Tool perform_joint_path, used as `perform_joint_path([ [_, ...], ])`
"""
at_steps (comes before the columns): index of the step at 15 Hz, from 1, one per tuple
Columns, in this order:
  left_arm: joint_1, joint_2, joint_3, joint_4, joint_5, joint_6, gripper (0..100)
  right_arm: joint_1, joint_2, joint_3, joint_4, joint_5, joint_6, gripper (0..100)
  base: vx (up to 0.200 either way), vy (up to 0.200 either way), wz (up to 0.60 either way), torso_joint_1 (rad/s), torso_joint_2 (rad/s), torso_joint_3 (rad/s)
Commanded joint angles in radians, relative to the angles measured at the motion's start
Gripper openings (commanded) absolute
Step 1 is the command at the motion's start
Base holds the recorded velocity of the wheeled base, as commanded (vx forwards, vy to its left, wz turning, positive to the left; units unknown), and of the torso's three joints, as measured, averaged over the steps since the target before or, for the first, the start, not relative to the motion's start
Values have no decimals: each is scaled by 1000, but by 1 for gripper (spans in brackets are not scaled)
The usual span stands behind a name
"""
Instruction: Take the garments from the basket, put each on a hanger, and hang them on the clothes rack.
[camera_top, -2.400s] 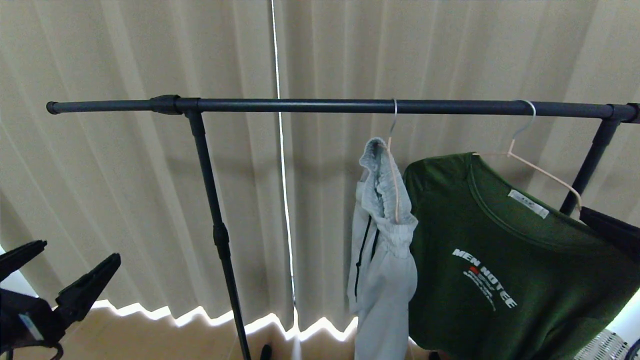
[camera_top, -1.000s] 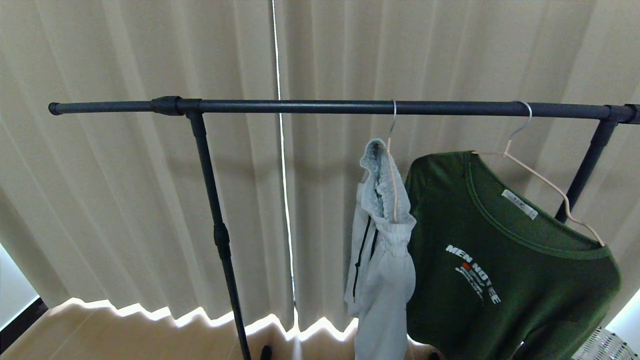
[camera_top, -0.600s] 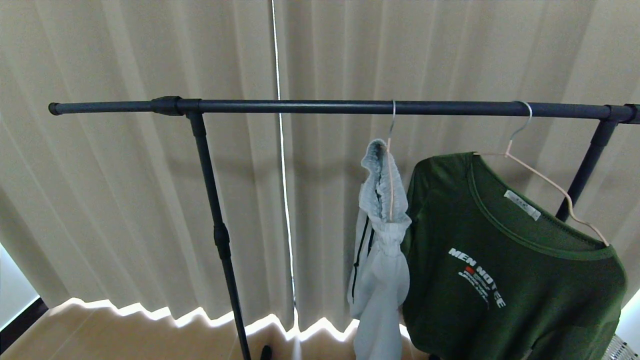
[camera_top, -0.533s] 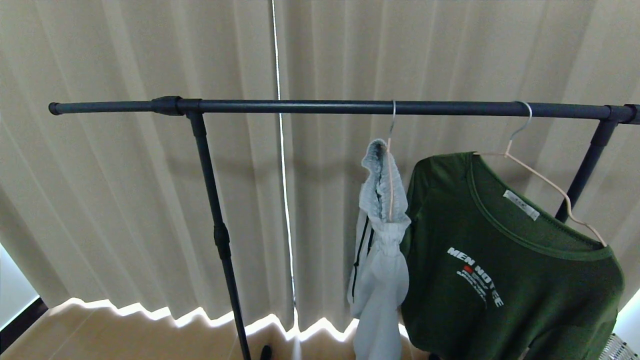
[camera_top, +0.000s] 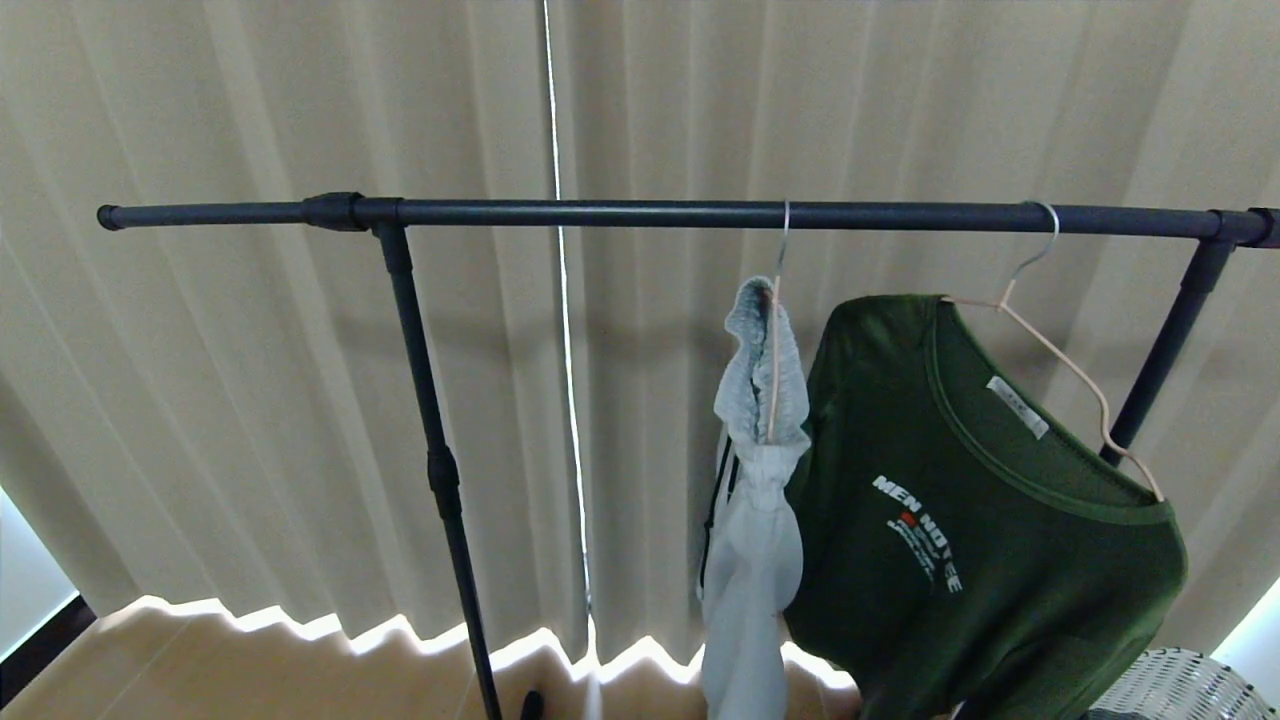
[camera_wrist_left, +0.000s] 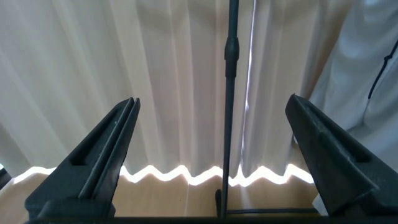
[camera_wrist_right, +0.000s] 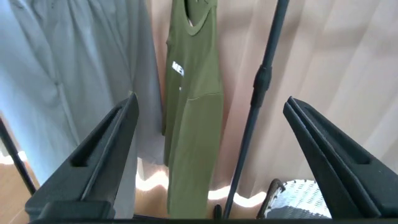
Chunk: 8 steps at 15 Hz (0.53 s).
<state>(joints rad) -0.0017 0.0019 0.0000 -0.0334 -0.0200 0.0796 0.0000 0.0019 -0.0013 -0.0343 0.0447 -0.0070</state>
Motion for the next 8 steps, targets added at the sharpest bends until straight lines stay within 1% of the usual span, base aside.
perform_joint_path([
  [1, 0, 0, 0, 0, 0, 0, 100, 0, 0, 1, 1, -14, 1, 100, 0, 0, 0, 0, 0, 0],
  [3, 0, 0, 0, 0, 0, 0, 100, 0, 0, 1, 4, -31, 1, 100, 0, 0, 0, 0, 0, 0],
  [8, 0, 0, 0, 0, 0, 0, 100, 0, 0, 1, 5, -31, -1, 100, 0, 0, 0, 0, 0, 0],
])
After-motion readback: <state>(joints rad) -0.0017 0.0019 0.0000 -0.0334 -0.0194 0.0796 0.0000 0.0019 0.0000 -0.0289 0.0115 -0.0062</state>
